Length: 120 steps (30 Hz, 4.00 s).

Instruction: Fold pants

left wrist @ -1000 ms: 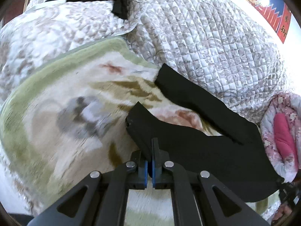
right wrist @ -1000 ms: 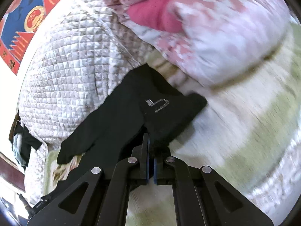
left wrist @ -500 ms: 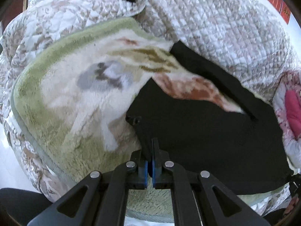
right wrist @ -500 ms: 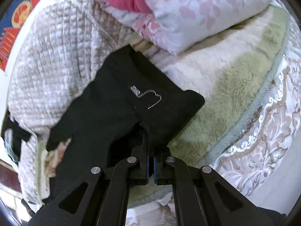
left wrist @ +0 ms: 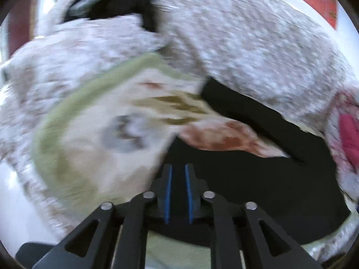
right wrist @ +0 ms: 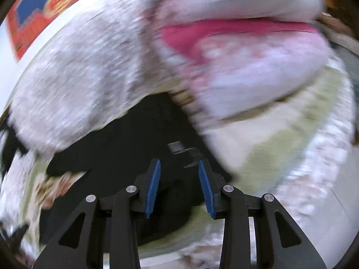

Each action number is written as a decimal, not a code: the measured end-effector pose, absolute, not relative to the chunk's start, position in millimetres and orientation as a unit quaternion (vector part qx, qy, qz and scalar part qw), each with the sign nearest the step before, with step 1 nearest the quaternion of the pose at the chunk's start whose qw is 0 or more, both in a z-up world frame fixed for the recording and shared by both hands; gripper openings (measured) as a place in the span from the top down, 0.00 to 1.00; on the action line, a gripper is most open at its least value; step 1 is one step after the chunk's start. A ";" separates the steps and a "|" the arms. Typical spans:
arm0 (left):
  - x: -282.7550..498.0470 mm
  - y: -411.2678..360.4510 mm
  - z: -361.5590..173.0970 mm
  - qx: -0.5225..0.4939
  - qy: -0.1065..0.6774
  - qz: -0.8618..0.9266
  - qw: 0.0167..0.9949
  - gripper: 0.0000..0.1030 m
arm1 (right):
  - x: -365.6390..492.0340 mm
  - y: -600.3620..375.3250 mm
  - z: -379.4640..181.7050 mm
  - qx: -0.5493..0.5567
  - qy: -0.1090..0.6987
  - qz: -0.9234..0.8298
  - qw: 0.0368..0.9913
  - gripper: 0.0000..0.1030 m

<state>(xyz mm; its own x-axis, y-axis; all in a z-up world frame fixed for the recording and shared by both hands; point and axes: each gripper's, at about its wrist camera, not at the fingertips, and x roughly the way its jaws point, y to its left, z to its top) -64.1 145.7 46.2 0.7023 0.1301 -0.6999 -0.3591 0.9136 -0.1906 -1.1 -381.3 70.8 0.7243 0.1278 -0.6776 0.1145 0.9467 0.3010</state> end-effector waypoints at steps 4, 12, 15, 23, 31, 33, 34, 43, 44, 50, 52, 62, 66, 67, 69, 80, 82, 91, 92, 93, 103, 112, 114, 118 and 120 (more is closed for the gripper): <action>-29.3 109.8 40.9 -0.133 0.390 0.063 0.909 0.83 | 26.6 -339.5 51.1 0.083 0.408 0.050 0.908 0.65; 22.7 86.0 -8.4 -0.085 0.451 0.054 0.887 0.80 | 62.0 -337.4 15.4 0.053 0.446 0.037 0.893 0.65; 18.0 93.6 -5.0 -0.115 0.442 0.058 0.888 0.79 | 55.6 -338.8 21.6 0.062 0.432 0.039 0.899 0.64; -1.5 76.7 2.6 -0.100 0.424 0.040 0.899 0.65 | 50.9 -316.1 27.8 0.065 0.423 0.077 0.900 0.52; 18.0 57.4 23.6 -0.058 0.426 0.000 0.903 0.48 | 65.8 -276.4 34.2 -0.002 0.438 0.146 0.887 0.47; 31.4 56.3 31.7 -0.047 0.422 -0.013 0.905 0.44 | 80.3 -268.6 39.0 -0.022 0.436 0.167 0.884 0.47; 40.4 57.3 34.2 -0.044 0.421 -0.016 0.906 0.44 | 85.5 -267.9 40.0 -0.025 0.433 0.176 0.884 0.47; 150.7 80.3 50.3 0.001 0.406 -0.016 0.914 0.39 | 189.0 -258.7 48.0 -0.098 0.424 0.209 0.876 0.44; 162.3 82.4 50.5 0.007 0.405 -0.013 0.914 0.37 | 204.4 -258.4 47.2 -0.102 0.426 0.213 0.874 0.43; 231.7 87.3 40.2 0.015 0.409 -0.013 0.912 0.36 | 279.1 -252.2 33.1 -0.134 0.438 0.218 0.862 0.40; 251.2 83.9 33.8 0.013 0.411 -0.020 0.911 0.34 | 296.0 -247.2 26.2 -0.145 0.441 0.224 0.857 0.40; 296.9 49.3 -15.6 0.052 0.439 -0.034 0.896 0.28 | 338.7 -225.7 -7.1 -0.189 0.488 0.245 0.816 0.41; 290.7 27.9 -9.7 0.092 0.428 -0.052 0.898 0.75 | 322.2 -209.2 0.1 -0.229 0.474 0.252 0.812 0.92; 288.6 24.1 -5.9 0.093 0.425 -0.053 0.899 0.90 | 317.7 -207.1 3.4 -0.237 0.468 0.248 0.815 0.92; 281.4 22.6 5.7 0.078 0.417 -0.048 0.904 0.96 | 305.5 -207.2 19.3 -0.229 0.452 0.245 0.827 0.92; 119.3 46.9 111.3 -0.005 0.303 -0.062 0.951 0.96 | 123.0 -253.1 126.3 -0.141 0.353 0.252 0.890 0.92; 77.4 48.5 109.6 -0.021 0.305 -0.067 0.950 0.96 | 87.0 -261.5 120.1 -0.108 0.372 0.251 0.887 0.92; -31.7 37.3 24.5 -0.065 0.428 -0.060 0.900 0.95 | 7.4 -279.3 44.8 0.007 0.497 0.189 0.847 0.87; -35.4 37.9 21.4 -0.070 0.436 -0.062 0.895 0.94 | 3.4 -280.2 44.9 0.017 0.498 0.186 0.847 0.83; -39.8 39.5 20.6 -0.073 0.440 -0.061 0.893 0.93 | -1.2 -281.8 45.6 0.030 0.496 0.186 0.848 0.77; -47.2 54.4 47.5 -0.092 0.393 -0.026 0.915 0.54 | -35.5 -322.3 50.7 0.177 0.456 0.139 0.861 0.47; 31.6 36.4 16.6 -0.043 0.443 0.021 0.895 0.62 | -40.4 -348.5 53.0 0.222 0.432 0.073 0.871 0.47; 39.1 38.3 8.9 -0.043 0.449 0.027 0.892 0.89 | -43.5 -356.7 51.8 0.232 0.428 0.049 0.872 0.47; 23.7 49.5 17.2 -0.065 0.421 0.041 0.904 0.95 | -41.3 -365.7 48.8 0.244 0.424 0.026 0.872 0.47; 6.3 59.3 32.1 -0.078 0.387 0.055 0.917 0.95 | -37.9 -368.2 46.9 0.249 0.423 0.020 0.871 0.47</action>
<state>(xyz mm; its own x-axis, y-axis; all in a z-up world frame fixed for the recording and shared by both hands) 6.3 59.3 32.1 0.6943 0.0408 -0.7185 -0.1620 0.9816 -0.1008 -37.9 -368.2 46.9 0.6415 0.2460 -0.7266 0.1752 0.8752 0.4510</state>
